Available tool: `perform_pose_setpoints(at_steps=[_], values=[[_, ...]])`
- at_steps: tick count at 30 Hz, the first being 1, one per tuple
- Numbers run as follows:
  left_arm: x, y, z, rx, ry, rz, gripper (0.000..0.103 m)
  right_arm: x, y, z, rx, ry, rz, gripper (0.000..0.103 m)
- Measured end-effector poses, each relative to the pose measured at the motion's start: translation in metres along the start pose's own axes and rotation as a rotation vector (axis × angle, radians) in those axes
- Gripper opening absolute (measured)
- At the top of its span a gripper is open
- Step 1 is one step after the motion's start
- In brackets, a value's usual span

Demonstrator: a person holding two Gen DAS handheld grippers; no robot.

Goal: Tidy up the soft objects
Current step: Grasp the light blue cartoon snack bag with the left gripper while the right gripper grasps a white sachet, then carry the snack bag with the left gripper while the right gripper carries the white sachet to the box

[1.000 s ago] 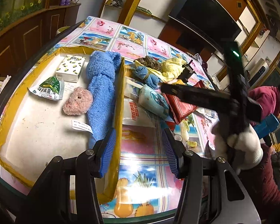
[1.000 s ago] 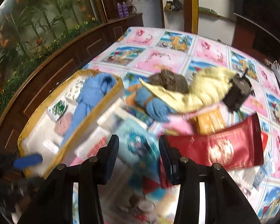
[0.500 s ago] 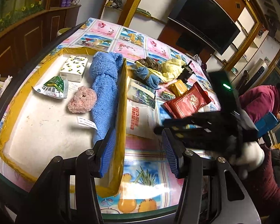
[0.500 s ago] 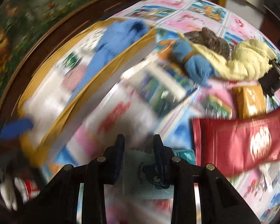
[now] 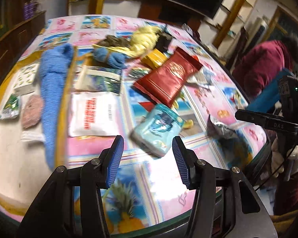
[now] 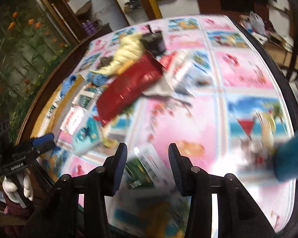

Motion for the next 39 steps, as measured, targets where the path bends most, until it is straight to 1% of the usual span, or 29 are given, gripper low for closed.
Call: perform_pose_setpoints(at_steps=[2, 4, 9, 11, 12, 14, 15, 16, 19, 21, 22, 26, 28, 29, 32, 33, 34, 36, 38, 39], values=[[-0.005, 0.013, 0.009, -0.004, 0.045, -0.029, 0.051, 0.009, 0.002, 0.008, 0.011, 0.003, -0.018, 0.043], [-0.01, 0.024, 0.015, -0.015, 0.09, -0.048, 0.051, 0.013, 0.008, 0.01, -0.006, 0.005, -0.047, 0.043], [-0.023, 0.043, 0.019, -0.053, 0.186, -0.064, 0.051, 0.018, 0.027, 0.002, -0.008, -0.03, -0.07, 0.045], [-0.027, 0.051, 0.02, -0.051, 0.215, -0.073, 0.051, 0.018, 0.035, -0.002, -0.004, -0.043, -0.078, 0.045], [-0.028, 0.056, 0.021, -0.048, 0.226, -0.084, 0.051, 0.019, 0.035, -0.005, -0.008, -0.052, -0.074, 0.046], [-0.028, 0.065, 0.022, -0.04, 0.248, -0.105, 0.051, 0.022, 0.038, -0.011, -0.017, -0.073, -0.083, 0.051], [-0.029, 0.068, 0.022, -0.039, 0.256, -0.1, 0.056, 0.023, 0.038, -0.013, -0.019, -0.085, -0.086, 0.052], [-0.029, 0.069, 0.023, -0.038, 0.26, -0.097, 0.062, 0.026, 0.039, -0.016, -0.017, -0.102, -0.087, 0.053], [-0.03, 0.073, 0.024, -0.006, 0.272, -0.105, 0.062, 0.034, 0.04, -0.025, -0.005, -0.162, -0.088, 0.054], [-0.028, 0.075, 0.025, 0.005, 0.289, -0.123, 0.062, 0.038, 0.04, -0.032, -0.026, -0.197, -0.096, 0.054], [-0.026, 0.075, 0.027, 0.005, 0.3, -0.119, 0.065, 0.041, 0.041, -0.036, -0.037, -0.211, -0.103, 0.054], [-0.02, 0.075, 0.04, -0.025, 0.369, -0.13, 0.066, 0.05, 0.044, -0.048, -0.049, -0.271, -0.121, 0.056], [-0.017, 0.074, 0.047, -0.017, 0.394, -0.131, 0.069, 0.054, 0.045, -0.053, -0.052, -0.302, -0.126, 0.057], [-0.017, 0.074, 0.051, -0.018, 0.406, -0.132, 0.069, 0.057, 0.045, -0.056, -0.056, -0.318, -0.129, 0.058], [-0.017, 0.075, 0.055, -0.017, 0.404, -0.123, 0.07, 0.063, 0.042, -0.065, -0.065, -0.36, -0.128, 0.059], [-0.017, 0.075, 0.054, -0.017, 0.393, -0.12, 0.069, 0.064, 0.041, -0.068, -0.06, -0.372, -0.122, 0.059], [-0.017, 0.074, 0.053, -0.02, 0.386, -0.115, 0.064, 0.064, 0.04, -0.069, -0.04, -0.388, -0.112, 0.06], [-0.017, 0.071, 0.053, -0.031, 0.386, -0.108, 0.051, 0.068, 0.038, -0.07, -0.036, -0.418, -0.114, 0.061], [-0.016, 0.071, 0.053, -0.037, 0.377, -0.111, 0.049, 0.074, 0.038, -0.071, -0.049, -0.444, -0.136, 0.068], [-0.016, 0.07, 0.053, -0.041, 0.374, -0.108, 0.048, 0.077, 0.039, -0.072, -0.046, -0.456, -0.145, 0.068]])
Point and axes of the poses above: each gripper's, at about its wrist camera, not at the fingertips, and y roughly the way its jaws point, z to its right, x to its underside, the point moved 6 cm from there along y, roughly the way its jaws point, and after that the axes turned 15 degrees about y, right-handed, at the moved point
